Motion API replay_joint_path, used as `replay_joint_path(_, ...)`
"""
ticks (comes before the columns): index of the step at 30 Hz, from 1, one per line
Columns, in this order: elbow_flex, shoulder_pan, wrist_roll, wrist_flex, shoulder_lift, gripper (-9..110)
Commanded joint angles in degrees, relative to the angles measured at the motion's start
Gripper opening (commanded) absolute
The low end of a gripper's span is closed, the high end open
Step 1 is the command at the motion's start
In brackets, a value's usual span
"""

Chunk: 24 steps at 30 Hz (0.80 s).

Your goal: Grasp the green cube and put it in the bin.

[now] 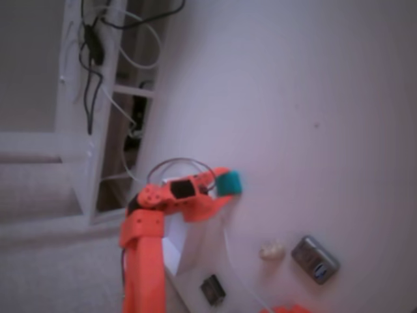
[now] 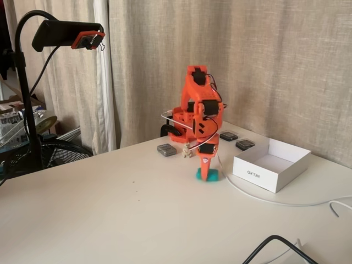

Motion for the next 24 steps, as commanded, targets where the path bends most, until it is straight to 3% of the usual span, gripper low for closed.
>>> replay_joint_path(1,-2.6,-0.9,-2.1,-4.5,4.7,-8)
replay_joint_path(10,-5.1,-8.9,-10.9,-15.6,13.9,-8)
replay_joint_path(18,-5.7,-13.9,-15.6,-9.9,18.7,-7)
replay_joint_path(22,-5.4,-10.2,-17.8,-12.4,16.4,10)
replay_joint_path(24,-5.4,-8.5,-20.1,-14.6,14.2,13)
